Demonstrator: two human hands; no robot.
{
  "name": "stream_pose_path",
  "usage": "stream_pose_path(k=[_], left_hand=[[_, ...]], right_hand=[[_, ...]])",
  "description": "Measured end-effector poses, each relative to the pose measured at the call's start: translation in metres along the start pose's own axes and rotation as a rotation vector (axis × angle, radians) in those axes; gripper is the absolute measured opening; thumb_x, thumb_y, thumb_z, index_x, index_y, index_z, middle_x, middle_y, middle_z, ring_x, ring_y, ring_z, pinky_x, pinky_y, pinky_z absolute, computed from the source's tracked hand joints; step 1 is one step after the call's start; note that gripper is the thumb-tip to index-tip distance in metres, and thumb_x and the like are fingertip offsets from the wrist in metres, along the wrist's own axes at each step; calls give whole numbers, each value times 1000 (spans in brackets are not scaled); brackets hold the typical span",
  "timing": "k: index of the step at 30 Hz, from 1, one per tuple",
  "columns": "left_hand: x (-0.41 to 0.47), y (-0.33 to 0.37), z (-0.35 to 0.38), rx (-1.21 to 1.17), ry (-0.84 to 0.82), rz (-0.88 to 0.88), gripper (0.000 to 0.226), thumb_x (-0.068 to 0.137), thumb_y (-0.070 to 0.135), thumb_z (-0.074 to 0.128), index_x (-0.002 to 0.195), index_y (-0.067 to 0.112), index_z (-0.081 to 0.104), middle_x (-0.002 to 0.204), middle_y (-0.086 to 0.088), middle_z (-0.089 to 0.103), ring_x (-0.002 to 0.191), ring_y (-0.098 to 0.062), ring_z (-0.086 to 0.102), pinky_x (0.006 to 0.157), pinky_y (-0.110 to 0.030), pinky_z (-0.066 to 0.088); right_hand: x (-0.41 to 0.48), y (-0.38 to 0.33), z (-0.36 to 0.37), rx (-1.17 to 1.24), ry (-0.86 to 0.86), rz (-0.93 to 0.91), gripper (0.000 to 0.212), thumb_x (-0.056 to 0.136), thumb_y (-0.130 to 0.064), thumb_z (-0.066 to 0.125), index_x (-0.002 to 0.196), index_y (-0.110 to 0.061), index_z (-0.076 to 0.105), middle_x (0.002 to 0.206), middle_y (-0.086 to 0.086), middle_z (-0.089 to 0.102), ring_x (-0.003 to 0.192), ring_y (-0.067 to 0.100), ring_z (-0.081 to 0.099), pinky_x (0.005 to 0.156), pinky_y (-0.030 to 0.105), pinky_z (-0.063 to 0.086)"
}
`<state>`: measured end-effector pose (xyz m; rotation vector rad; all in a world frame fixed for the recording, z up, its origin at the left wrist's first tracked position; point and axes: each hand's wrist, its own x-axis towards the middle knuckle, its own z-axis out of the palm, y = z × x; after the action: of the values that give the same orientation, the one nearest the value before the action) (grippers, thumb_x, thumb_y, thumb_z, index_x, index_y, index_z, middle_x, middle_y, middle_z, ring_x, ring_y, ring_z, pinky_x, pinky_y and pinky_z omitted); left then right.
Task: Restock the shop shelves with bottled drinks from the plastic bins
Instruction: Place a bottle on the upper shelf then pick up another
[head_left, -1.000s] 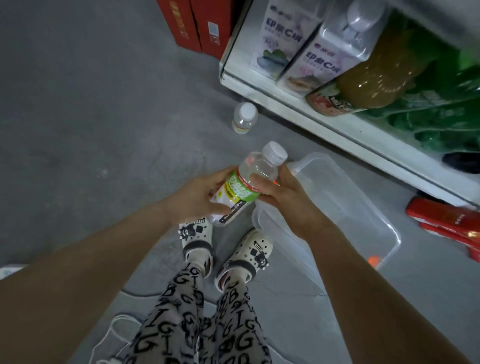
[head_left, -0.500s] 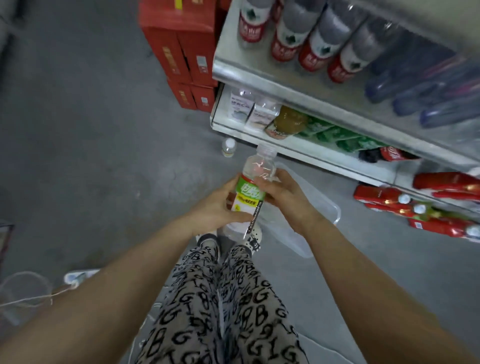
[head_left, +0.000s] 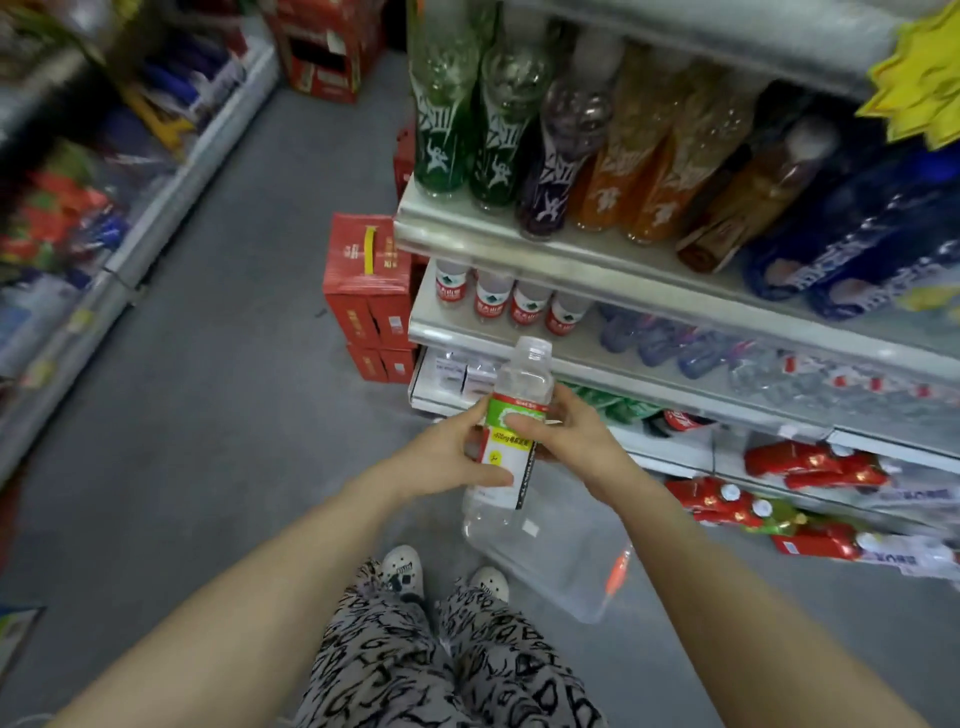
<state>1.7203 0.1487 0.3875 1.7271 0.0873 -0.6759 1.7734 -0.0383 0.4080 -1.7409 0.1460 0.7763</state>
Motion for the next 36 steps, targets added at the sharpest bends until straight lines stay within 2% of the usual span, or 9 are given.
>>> stream_pose_path(k=[4, 9, 13, 16, 19, 22, 26, 32, 36], left_hand=[[-1, 46, 2, 60, 51, 91, 89, 75, 18, 85, 142, 46, 35, 102, 14, 69, 93, -4, 67, 88, -29, 56], [-2, 108, 6, 94, 110, 211, 84, 76, 14, 84, 134, 53, 38, 96, 19, 66, 80, 8, 65, 72, -15, 52], [-4, 149, 9, 132, 98, 296, 82, 77, 16, 83, 144, 38, 41, 108, 15, 68, 100, -2, 65, 85, -23, 55], [-12, 183, 9, 157, 79, 350, 83, 80, 17, 81, 139, 54, 37, 108, 12, 68, 98, -5, 65, 88, -28, 56], [-24, 218, 11, 201, 126, 438, 86, 82, 12, 79, 131, 55, 23, 112, 24, 59, 86, 12, 63, 73, -11, 51], [-33, 248, 11, 262, 182, 516, 95, 80, 18, 81, 139, 52, 15, 124, 14, 62, 88, 10, 63, 74, -14, 51], [-52, 289, 8, 300, 255, 607, 89, 78, 26, 83, 138, 60, 26, 120, 25, 62, 104, 6, 63, 88, -23, 53], [-80, 356, -16, 402, 346, 699, 104, 70, 47, 83, 152, 46, 19, 126, 18, 63, 113, -5, 61, 102, -38, 50], [-96, 403, -34, 473, 395, 752, 100, 77, 34, 82, 150, 45, 15, 106, 31, 59, 94, 13, 61, 93, -19, 51]], right_hand=[[-16, -35, -23, -55, 68, -111, 52, 80, -25, 85, 125, -21, 58, 111, 2, 74, 96, 16, 73, 85, 36, 60], [-39, -82, -54, -135, 135, -256, 54, 81, -29, 84, 129, -27, 60, 112, -3, 74, 100, 13, 71, 92, 36, 58], [-59, -118, -80, -194, 167, -369, 53, 82, -29, 84, 129, -27, 59, 97, -9, 74, 88, 8, 72, 76, 26, 59], [-77, -148, -98, -293, 245, -446, 85, 67, -54, 85, 139, -28, 50, 104, -8, 71, 90, 6, 70, 81, 31, 59], [-97, -174, -116, -329, 294, -489, 105, 47, -76, 82, 134, -29, 48, 108, -2, 69, 97, 15, 70, 86, 48, 59], [-117, -201, -126, -311, 314, -558, 91, 49, -69, 83, 124, -27, 52, 110, -2, 69, 99, 14, 70, 87, 48, 59], [-141, -241, -135, -304, 332, -671, 63, 70, -48, 87, 120, -25, 55, 106, -6, 72, 94, 9, 71, 87, 39, 59], [-168, -310, -139, -227, 331, -795, 63, 72, -38, 89, 122, -17, 57, 107, 1, 74, 95, 15, 73, 83, 42, 61], [-184, -357, -138, -213, 370, -885, 76, 61, -49, 90, 122, -17, 58, 108, 1, 74, 97, 17, 74, 86, 49, 60]])
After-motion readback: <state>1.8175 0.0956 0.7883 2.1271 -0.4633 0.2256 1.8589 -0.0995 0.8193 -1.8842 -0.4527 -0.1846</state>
